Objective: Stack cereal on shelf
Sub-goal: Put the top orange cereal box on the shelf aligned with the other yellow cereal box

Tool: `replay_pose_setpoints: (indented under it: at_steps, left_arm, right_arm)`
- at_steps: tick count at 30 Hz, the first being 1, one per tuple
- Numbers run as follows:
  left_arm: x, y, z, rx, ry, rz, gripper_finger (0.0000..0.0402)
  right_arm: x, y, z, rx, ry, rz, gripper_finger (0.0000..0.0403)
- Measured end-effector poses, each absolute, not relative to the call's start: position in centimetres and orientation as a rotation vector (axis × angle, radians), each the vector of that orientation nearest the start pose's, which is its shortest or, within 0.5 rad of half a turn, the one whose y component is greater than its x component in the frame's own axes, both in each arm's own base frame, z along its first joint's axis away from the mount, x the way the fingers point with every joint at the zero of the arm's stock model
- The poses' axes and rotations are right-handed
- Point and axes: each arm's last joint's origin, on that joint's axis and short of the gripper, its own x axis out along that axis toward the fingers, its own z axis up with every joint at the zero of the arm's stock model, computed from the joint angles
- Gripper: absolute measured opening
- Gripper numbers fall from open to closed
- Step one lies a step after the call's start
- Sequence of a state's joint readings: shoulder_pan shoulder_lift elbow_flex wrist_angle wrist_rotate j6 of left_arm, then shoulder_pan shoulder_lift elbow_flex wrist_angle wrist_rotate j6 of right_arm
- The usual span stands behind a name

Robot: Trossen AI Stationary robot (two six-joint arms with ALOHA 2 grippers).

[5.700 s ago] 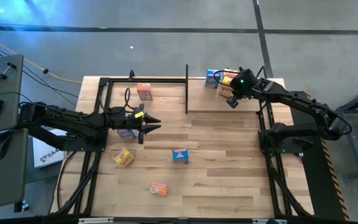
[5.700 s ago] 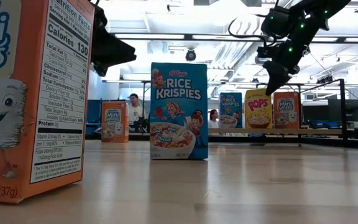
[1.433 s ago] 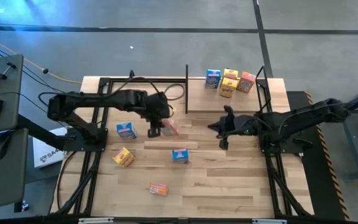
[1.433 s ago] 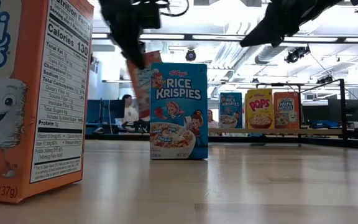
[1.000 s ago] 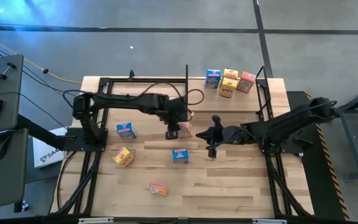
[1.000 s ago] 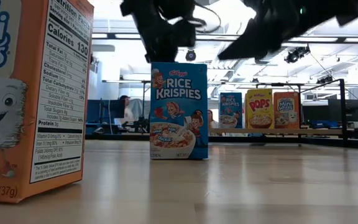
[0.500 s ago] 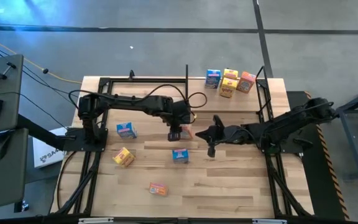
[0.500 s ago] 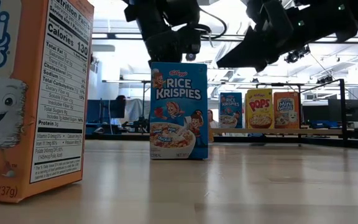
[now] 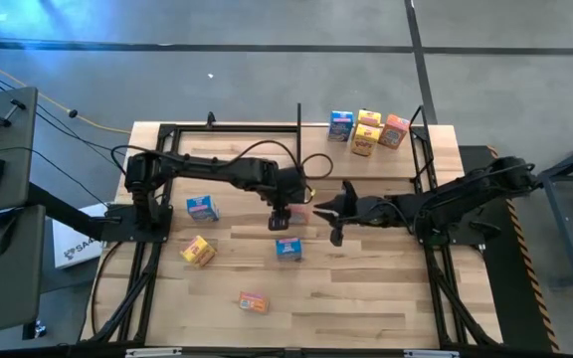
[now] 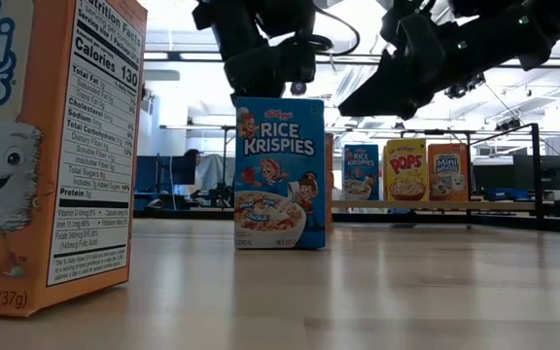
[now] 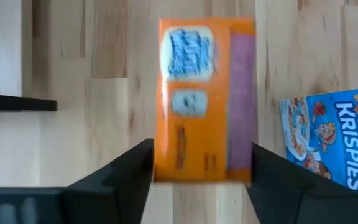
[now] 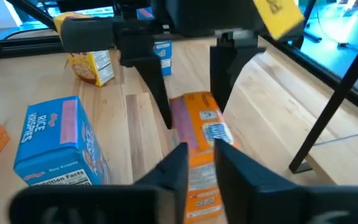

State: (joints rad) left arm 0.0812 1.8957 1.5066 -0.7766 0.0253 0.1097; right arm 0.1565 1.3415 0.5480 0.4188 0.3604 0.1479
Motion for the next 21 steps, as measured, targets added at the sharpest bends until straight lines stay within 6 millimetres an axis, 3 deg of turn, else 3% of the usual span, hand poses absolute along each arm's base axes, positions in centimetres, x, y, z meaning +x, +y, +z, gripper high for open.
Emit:
replay_pose_setpoints:
  at_steps: [6, 12, 16, 21]
  left_arm:
    - [39.1, 3.1, 23.0, 0.054, 1.166, -0.018, 0.0259]
    - [38.3, 2.8, 24.9, 0.105, 1.123, -0.05, 0.0253]
    - [36.3, 2.4, 25.2, 0.105, 1.024, -0.047, 0.0233]
    - [32.6, 2.2, 25.1, 0.033, 0.826, -0.041, 0.0208]
  right_arm:
    - [26.0, 3.1, 19.1, 0.076, 0.371, -0.223, 0.0185]
    - [26.7, 3.2, 20.3, 0.079, 0.373, -0.219, 0.028]
    - [27.7, 3.2, 22.1, 0.055, 0.389, -0.207, 0.0304]
    - [28.5, 2.4, 24.1, 0.049, 0.46, -0.151, 0.0307]
